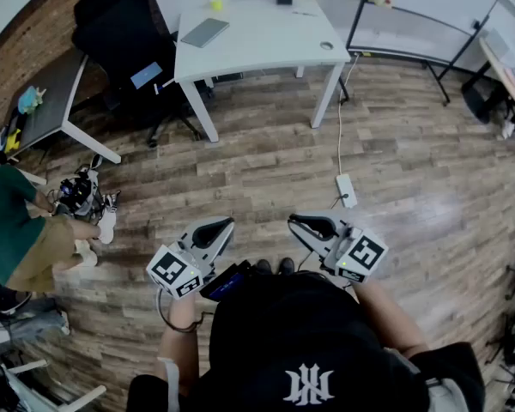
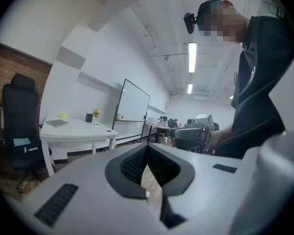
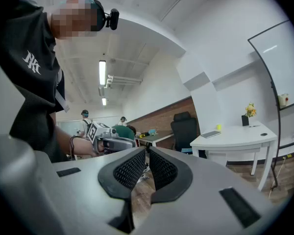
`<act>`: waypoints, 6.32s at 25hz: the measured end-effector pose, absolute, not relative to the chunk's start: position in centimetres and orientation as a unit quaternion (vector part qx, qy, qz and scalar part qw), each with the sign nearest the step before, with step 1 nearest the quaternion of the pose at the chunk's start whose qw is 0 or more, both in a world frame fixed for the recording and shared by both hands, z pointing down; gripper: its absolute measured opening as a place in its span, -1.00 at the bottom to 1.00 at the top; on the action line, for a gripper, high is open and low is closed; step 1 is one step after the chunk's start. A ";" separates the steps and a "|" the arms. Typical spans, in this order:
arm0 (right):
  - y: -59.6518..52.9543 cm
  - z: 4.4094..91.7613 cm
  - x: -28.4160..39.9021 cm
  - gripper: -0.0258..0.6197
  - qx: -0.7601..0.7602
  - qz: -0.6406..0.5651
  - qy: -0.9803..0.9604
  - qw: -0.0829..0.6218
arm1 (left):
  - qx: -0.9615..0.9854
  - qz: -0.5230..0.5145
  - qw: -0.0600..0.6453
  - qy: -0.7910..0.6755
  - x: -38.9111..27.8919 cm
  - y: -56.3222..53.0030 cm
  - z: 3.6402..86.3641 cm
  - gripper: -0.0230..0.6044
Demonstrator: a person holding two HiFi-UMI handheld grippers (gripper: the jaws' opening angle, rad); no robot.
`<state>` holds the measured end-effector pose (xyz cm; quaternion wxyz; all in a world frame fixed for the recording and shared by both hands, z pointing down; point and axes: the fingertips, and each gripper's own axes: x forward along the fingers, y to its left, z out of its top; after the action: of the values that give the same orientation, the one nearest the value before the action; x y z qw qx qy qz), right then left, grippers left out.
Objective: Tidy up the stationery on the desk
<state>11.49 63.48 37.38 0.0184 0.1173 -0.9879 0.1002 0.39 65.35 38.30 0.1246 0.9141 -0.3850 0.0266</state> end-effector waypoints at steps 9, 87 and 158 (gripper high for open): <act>62.6 37.4 12.6 -0.76 0.128 0.103 -0.986 0.027 | 0.914 0.029 0.130 -0.384 0.9 65.2 38.5 -0.93; 20.2 44.2 3.2 -0.76 0.231 0.197 -0.950 0.075 | 0.891 -0.014 0.213 -0.400 -15.2 24.9 43.8 -0.93; -18.6 60.2 -28.2 -0.47 0.304 0.562 -0.762 0.104 | 0.837 0.313 0.376 -0.244 -41.6 -24.7 59.9 -0.51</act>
<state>-28.16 -18.61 60.21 0.1042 0.3045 -0.7617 0.5624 -41.63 -24.70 59.93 0.3759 0.8374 -0.2438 0.3130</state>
